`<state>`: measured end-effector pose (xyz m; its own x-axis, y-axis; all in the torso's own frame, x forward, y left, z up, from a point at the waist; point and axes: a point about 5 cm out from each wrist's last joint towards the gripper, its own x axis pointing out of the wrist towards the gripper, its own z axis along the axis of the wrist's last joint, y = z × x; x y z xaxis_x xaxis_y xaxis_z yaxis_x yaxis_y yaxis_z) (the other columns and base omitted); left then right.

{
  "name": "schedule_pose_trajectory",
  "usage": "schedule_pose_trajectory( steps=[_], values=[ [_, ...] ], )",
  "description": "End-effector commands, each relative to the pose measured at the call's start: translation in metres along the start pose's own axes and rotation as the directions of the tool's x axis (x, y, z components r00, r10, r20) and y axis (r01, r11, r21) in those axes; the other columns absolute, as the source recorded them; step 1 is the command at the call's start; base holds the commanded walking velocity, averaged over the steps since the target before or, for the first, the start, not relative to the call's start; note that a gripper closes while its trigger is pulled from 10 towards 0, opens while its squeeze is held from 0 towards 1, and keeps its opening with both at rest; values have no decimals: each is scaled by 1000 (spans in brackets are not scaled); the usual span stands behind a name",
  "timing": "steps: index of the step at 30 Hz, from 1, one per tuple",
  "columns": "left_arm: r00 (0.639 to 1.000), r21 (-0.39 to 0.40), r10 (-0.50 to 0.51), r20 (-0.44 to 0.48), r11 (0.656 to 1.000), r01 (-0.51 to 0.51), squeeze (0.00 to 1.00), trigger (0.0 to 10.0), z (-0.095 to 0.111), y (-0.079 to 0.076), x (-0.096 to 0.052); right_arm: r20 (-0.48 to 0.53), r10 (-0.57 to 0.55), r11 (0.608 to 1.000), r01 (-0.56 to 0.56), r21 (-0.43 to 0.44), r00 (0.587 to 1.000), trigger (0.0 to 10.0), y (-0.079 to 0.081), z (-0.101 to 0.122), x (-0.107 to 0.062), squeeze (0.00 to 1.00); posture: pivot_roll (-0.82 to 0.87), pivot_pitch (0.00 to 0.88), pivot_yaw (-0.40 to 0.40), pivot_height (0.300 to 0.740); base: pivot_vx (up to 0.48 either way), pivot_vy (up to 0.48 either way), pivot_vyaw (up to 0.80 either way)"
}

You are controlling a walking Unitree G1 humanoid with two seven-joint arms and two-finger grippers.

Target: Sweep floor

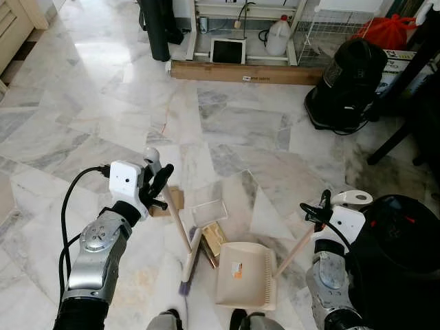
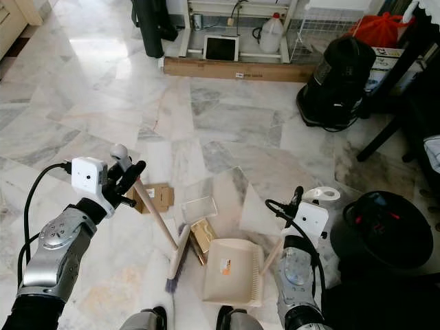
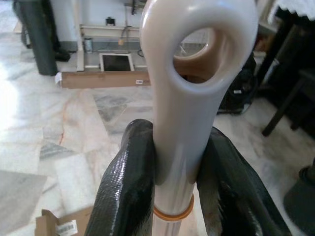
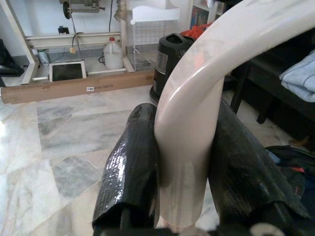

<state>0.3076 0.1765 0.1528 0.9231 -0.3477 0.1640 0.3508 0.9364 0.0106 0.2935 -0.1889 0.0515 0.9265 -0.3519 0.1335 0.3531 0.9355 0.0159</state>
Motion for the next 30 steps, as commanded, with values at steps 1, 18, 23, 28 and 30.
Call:
schedule_pose_trajectory(
  steps=[1, 18, 23, 28, 30],
  values=[
    [998, -75, -29, 49, 997, 32, 0, 10000, 9, -6, 4, -72, -6, 1000, 4, -22, 997, 10000, -5, -12, -8, 0, 244, 226, -41, 740, 0, 0, 0],
    [990, -120, 72, 119, 991, -58, 0, 10000, 28, 4, 7, -82, 3, 1000, -5, -23, 997, 10000, -4, -13, -8, 0, 246, 227, -44, 740, 0, 0, 0],
    [974, 9, 121, 191, 992, -125, 0, 10000, 45, 11, 7, -85, 5, 1000, -7, -23, 996, 10000, -3, -14, -7, 0, 250, 226, -44, 740, 0, 0, 0],
    [981, 60, 85, 177, 993, -97, 0, 10000, 45, 7, 5, -86, 9, 1000, -11, -23, 996, 10000, -2, -14, -7, 0, 250, 225, -43, 740, 0, 0, 0],
    [982, 59, 78, 169, 994, -89, 0, 10000, 44, 6, 5, -85, 9, 1000, -11, -22, 996, 10000, -2, -13, -7, 0, 247, 226, -42, 740, 0, 0, 0]
  ],
)
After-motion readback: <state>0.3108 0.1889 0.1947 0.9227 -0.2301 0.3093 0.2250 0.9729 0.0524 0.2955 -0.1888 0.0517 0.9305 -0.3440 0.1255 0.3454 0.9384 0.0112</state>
